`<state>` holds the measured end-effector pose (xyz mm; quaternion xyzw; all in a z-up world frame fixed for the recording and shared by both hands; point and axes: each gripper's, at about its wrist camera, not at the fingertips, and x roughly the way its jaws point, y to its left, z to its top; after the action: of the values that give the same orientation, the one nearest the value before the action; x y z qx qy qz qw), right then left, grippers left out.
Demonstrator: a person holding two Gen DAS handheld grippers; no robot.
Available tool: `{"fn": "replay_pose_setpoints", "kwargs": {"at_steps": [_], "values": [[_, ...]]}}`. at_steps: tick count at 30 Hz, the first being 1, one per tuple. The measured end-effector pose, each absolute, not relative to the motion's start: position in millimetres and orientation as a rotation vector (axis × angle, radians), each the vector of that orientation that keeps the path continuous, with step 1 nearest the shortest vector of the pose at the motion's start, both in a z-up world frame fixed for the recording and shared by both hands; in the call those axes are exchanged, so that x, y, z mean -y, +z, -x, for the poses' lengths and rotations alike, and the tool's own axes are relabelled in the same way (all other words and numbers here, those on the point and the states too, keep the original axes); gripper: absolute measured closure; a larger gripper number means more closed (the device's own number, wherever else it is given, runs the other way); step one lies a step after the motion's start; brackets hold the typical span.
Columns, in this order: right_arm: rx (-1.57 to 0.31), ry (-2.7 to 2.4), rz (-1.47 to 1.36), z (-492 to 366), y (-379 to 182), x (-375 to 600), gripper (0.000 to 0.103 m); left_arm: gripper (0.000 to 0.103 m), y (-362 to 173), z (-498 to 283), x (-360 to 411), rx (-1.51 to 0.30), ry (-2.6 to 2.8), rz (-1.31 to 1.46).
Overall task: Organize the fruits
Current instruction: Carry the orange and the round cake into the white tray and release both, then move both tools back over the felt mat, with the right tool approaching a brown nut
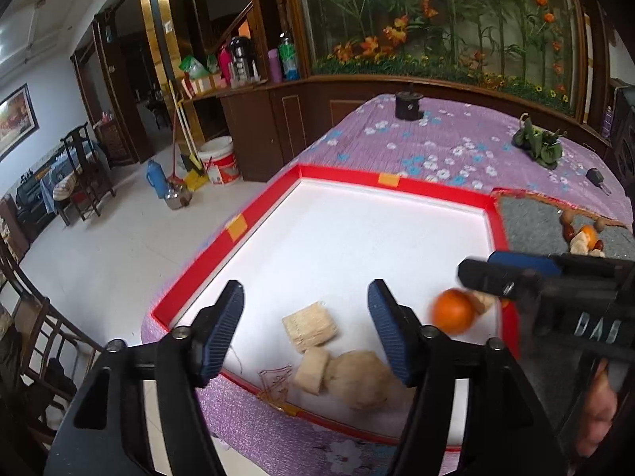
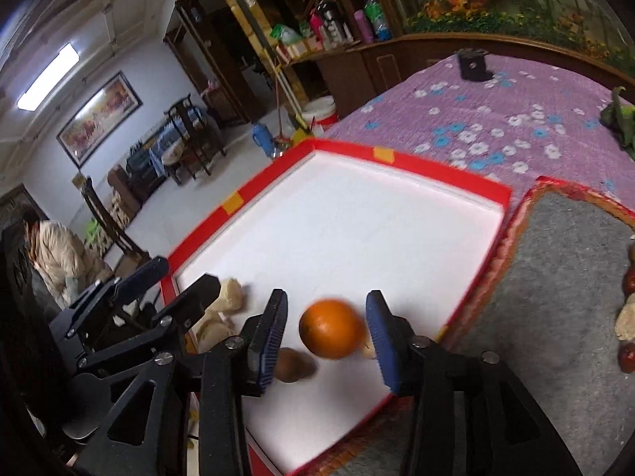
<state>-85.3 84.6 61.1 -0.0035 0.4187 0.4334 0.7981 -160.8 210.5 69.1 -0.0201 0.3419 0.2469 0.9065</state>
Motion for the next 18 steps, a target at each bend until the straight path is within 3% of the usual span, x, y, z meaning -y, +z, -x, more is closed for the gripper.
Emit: {"fn": "replay_pose_setpoints", "kwargs": {"at_steps": [9, 18], "values": [[-0.814, 0.786, -0.194, 44.3, 85.5, 31.2, 0.058, 0.028, 92.1, 149.4, -153.1, -0.661, 0.423, -0.077], [-0.780, 0.513, -0.403, 11.1, 70.4, 197.4, 0.057, 0.028, 81.2, 121.9, -73.4, -0.711, 0.250, -0.191]]}}
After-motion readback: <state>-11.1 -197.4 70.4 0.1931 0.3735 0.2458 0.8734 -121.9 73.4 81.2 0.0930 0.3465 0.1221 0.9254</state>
